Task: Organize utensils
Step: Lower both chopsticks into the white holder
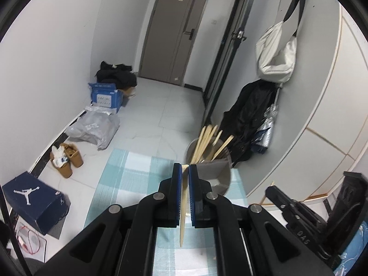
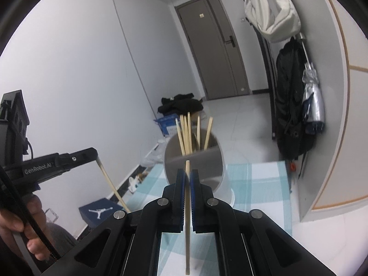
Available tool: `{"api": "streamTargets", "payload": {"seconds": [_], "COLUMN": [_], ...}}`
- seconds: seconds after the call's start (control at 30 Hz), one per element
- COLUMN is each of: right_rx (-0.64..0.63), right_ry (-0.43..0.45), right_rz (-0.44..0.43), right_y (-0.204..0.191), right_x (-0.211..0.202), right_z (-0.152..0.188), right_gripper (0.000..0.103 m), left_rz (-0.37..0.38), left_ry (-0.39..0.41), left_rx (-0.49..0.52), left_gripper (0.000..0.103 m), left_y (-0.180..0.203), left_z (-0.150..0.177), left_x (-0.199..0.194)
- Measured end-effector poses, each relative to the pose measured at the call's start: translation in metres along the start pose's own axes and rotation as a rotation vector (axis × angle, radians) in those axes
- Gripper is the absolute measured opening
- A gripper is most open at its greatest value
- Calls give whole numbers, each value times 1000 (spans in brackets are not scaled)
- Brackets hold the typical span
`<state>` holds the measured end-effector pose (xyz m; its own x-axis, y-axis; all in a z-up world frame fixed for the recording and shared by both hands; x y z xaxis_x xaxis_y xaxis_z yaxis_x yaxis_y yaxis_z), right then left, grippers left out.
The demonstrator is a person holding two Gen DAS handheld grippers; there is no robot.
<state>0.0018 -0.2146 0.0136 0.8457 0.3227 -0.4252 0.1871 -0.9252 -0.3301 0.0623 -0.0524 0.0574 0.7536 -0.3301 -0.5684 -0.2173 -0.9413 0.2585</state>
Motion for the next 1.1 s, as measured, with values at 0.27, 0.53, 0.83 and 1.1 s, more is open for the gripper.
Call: {"api": "streamTargets", "payload": {"seconds": [0.27,0.53,0.83,1.1], "right_rx": [-28,-47,-37,-24], "right_ry": [82,175,236,269], "right_rz": [-13,-29,-44,-61], "right_y": [-8,-14,-10,-8], "right_x": [-13,-10,27,54], "right_z": [-49,-107,-143,-157], "right_gripper": [4,4,4,4], "left_rz": [56,60,70,52], "left_ry": [67,98,86,49], "left_rx": [51,67,69,130], "left_gripper": [2,2,2,2], "left_y": [23,28,20,21], "left_z": [-50,-86,-105,-109], "left_x": [-14,0,33,57]}}
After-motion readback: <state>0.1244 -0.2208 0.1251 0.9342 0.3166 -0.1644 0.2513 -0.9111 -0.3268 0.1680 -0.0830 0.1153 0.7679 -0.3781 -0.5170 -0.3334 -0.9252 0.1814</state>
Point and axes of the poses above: each gripper's, at about its wrist camera, not at the fingertips, and x roughly the way its jaws point, y to its right, z to its underside, the point moved 7 cm from there along x, roughly the way its jaws point, and after that the axes turned 2 degrees about x, right-handed, at the moved point
